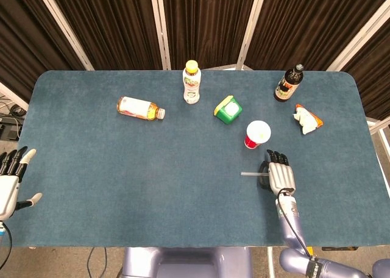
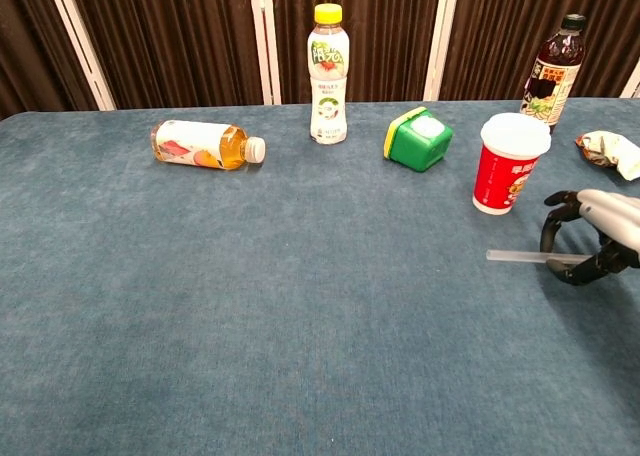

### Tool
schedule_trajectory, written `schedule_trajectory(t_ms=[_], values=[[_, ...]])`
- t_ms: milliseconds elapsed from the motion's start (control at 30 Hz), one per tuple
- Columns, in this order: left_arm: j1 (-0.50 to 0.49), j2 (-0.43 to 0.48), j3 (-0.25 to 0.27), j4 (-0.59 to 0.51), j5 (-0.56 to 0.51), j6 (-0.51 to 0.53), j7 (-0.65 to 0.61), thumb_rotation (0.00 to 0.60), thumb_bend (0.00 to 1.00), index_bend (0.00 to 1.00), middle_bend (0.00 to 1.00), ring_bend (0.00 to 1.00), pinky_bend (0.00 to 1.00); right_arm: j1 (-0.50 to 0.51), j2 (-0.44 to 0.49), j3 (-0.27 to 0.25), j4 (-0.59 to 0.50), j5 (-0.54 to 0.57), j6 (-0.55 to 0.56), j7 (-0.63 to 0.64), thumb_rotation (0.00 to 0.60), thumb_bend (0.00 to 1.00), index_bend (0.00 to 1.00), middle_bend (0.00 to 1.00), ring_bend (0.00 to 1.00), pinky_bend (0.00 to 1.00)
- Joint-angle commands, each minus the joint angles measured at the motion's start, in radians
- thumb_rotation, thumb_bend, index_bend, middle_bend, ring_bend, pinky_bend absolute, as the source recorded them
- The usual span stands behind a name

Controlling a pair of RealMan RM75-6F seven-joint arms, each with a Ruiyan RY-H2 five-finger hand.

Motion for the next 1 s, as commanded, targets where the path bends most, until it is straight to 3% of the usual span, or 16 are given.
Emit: schedule_trajectory(t_ms=[33,433,633,867,1000], values=[[0.0,0.0,-0.001,-0.001,-0.002,-0.001,0.001,0.6,0.05,0.0,0.0,0.0,0.0,-0.031,0.043,0.018,-0.084,-0.014,0.05,0.042,0.6,0.45,0.51,0.07,0.0,0.0],[0.002,-0.003,0.0,0.001,0.001,0.004,0.0,0.6,0.05,0.0,0.0,0.0,0.0,-0.11,0.132,0.154,-0.343,-0.117,0.2,0.346,0.6,0.44,0.51,0.07,0.0,0.0],[0.001,-0.004,-0.001,0.001,0.0,0.004,0.003,0.6,0.05,0.0,0.0,0.0,0.0,-0.11,0.167,0.325,-0.462,-0.074,0.116,0.709,0.6,0.43,0.52,0.07,0.0,0.0],[0.002,-0.006,-0.002,0.002,0.0,0.006,0.002,0.6,0.05,0.0,0.0,0.0,0.0,-0.045,0.168,0.503,-0.407,0.08,-0.033,0.984,0.6,0.43,0.54,0.07,0.0,0.0],[0.001,-0.006,-0.003,0.003,-0.002,0.005,0.002,0.6,0.04,0.0,0.0,0.0,0.0,-0.006,0.14,0.57,-0.343,0.143,-0.059,1.066,0.6,0.43,0.56,0.09,0.0,0.0]])
